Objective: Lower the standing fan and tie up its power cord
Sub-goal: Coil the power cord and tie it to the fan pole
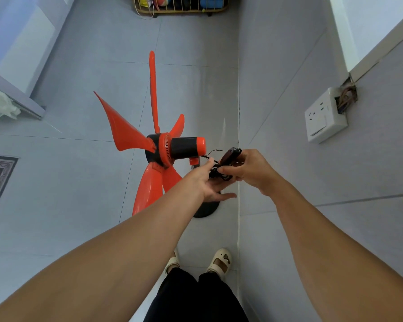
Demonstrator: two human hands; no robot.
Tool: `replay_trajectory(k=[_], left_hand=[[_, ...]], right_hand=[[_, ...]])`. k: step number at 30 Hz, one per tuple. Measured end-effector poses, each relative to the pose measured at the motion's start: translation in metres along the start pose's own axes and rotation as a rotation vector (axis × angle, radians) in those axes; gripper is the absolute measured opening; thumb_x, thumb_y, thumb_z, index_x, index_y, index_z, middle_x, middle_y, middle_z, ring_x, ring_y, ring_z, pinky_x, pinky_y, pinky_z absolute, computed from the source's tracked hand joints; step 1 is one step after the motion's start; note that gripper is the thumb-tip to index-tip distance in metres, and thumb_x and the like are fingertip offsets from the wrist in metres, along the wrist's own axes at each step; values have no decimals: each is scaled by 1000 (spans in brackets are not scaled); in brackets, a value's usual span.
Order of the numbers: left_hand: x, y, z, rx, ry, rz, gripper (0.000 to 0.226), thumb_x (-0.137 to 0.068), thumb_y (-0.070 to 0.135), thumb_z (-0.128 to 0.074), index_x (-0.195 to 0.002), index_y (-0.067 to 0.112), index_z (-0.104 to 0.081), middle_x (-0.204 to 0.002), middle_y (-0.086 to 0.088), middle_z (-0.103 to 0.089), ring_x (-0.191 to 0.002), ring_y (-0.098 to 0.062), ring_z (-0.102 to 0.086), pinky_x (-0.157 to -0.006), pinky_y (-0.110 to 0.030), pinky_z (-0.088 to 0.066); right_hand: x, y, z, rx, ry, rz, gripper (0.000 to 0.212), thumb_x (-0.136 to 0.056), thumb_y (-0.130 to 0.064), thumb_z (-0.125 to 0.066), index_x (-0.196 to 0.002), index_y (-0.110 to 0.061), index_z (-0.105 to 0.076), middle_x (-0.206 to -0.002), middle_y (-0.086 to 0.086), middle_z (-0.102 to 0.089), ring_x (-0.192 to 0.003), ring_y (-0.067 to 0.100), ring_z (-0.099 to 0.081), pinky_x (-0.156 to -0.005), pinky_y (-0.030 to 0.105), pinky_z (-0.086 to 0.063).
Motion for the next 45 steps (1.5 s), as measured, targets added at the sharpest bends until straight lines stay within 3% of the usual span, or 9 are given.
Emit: replay_trajectory(k=[4, 8, 11, 14, 21, 27, 33, 37, 45], left_hand=[[-13, 8, 3, -19, 100, -23, 26, -101, 20, -46, -117, 6, -61, -107, -19, -68, -96, -34, -65, -86, -56, -45], [-19, 16, 10, 94, 172, -138, 15, -101, 10, -45, -103, 3, -57, -96, -19, -65, -96, -35, -63, -75, -54, -51], [-20, 17, 8, 122, 163, -203, 17, -102, 9, -41, -90, 4, -53, -84, -14, -65, -100, -29, -62, -98, -51, -49], [-21, 16, 5, 146, 163, -247, 14, -104, 10, -39, -98, 7, -51, -83, -10, -65, -101, -30, -62, -103, -50, -45], [-25, 11, 31, 112, 282, -317, 24, -102, 10, -41, -82, 8, -54, -74, -4, -59, -63, -20, -53, -65, -35, -45], [-23, 13, 54, 64, 347, -408, 15, -96, 9, -51, -82, 8, -56, -66, -7, -58, -55, -15, -53, -58, -31, -42], [-25, 18, 68, -193, 544, -627, 14, -93, 14, -53, -83, 7, -59, -80, -11, -64, -72, -22, -57, -66, -32, -44], [-29, 19, 64, -330, 512, -789, 26, -99, 20, -48, -112, -1, -56, -92, -10, -69, -76, -15, -62, -63, -22, -45], [-32, 28, 66, -382, 464, -929, 18, -100, 21, -49, -107, 5, -54, -84, 3, -70, -67, 3, -61, -56, -9, -43]], right_hand=[[3, 5, 0, 37, -94, 6, 23, -74, -8, -82, -96, -7, -74, -74, 6, -69, -61, 10, -57, -62, 24, -46], [7, 15, 0, 83, -210, -45, 43, -78, 7, -74, -115, -13, -67, -111, -4, -72, -101, 8, -66, -88, 21, -51], [8, 13, 3, 62, -233, -38, 44, -84, 17, -56, -105, -20, -69, -116, -5, -71, -103, 3, -67, -84, 14, -51], [4, 11, 7, 89, -167, -47, 39, -87, 14, -53, -102, -19, -69, -112, 6, -73, -105, 21, -68, -92, 32, -55], [-10, 0, 8, 191, -44, -80, 35, -89, 7, -50, -107, -16, -69, -119, -2, -59, -107, 19, -58, -87, 32, -53], [-29, 13, -17, 117, 62, -235, 26, -93, -16, -56, -103, 2, -71, -105, 17, -74, -84, 18, -64, -57, 20, -39], [-47, 34, -22, 75, 125, -330, 45, -92, -46, -57, -102, -5, -73, -82, 2, -72, -60, 9, -53, -54, 24, -33], [-57, 42, -35, 256, 78, -333, 44, -78, -40, -78, -104, -5, -73, -99, 7, -68, -89, 22, -59, -74, 33, -43], [-68, 53, -52, 129, 92, -293, 34, -79, -21, -79, -106, -1, -72, -113, 11, -70, -108, 26, -60, -77, 32, -41]])
Point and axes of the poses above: each hand's wrist, its own x-axis away from the middle knuckle, its own z-axis out of the back of the hand, y = z × x, the point moved 9 cm from there along -x, towards the middle knuckle
